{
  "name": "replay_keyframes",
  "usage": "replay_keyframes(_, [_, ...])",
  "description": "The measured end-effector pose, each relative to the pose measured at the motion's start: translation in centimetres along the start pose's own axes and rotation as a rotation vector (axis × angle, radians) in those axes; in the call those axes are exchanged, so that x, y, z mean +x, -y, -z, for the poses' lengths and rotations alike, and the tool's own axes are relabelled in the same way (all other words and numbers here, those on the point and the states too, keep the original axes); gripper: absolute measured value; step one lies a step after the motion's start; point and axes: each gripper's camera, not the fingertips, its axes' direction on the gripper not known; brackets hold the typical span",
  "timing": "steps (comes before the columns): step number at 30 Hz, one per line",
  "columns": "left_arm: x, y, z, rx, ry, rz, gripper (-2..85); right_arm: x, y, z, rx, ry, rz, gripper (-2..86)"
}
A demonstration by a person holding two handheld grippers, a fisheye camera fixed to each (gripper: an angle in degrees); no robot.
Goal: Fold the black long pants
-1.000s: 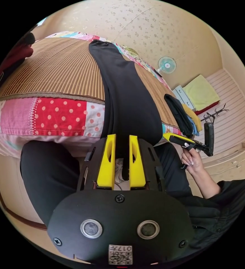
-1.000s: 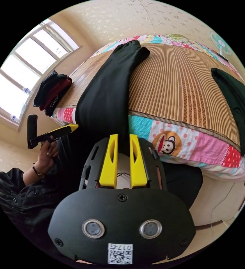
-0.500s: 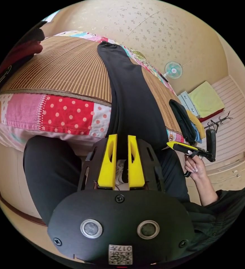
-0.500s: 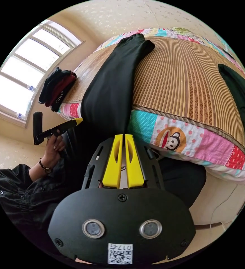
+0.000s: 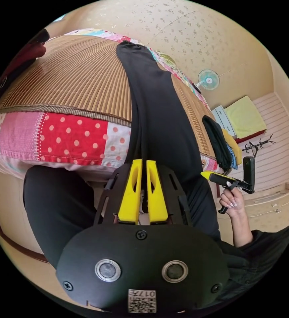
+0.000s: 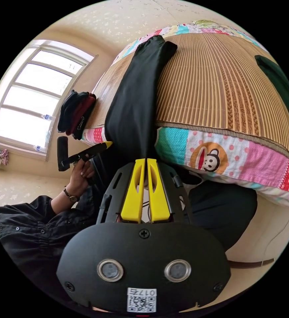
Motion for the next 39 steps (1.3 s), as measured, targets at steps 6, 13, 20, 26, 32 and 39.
replay_keyframes(6, [-0.6,-0.7,4.4,0.084,-0.043,-0.062,0.8,-2.0,-0.8,1.3,0.033,0.080,0.068,1.4])
replay_keyframes(13, [-5.0,-0.2,1.7,-0.017,-0.009,0.110,2.9,-1.6,-1.3,-5.5,-0.082,-0.007,0.028,1.4])
replay_keyframes(20, [-7.0,2.0,3.8,0.124,-0.140,0.070,6.8,-1.7,0.5,-2.6,0.031,-0.002,0.075,5.8])
replay_keyframes(26, [-8.3,5.5,2.2,0.100,-0.153,0.039,8.7,-0.3,4.4,-2.6,0.065,-0.051,0.039,10.4])
replay_keyframes(32, [-9.0,5.3,-0.4,0.070,-0.198,0.089,6.8,-0.5,3.6,-5.7,0.020,-0.053,0.053,5.5])
replay_keyframes(39, [-9.2,3.3,-1.4,-0.123,-0.221,0.021,5.6,1.1,-1.8,-7.6,-0.070,-0.044,0.014,4.1])
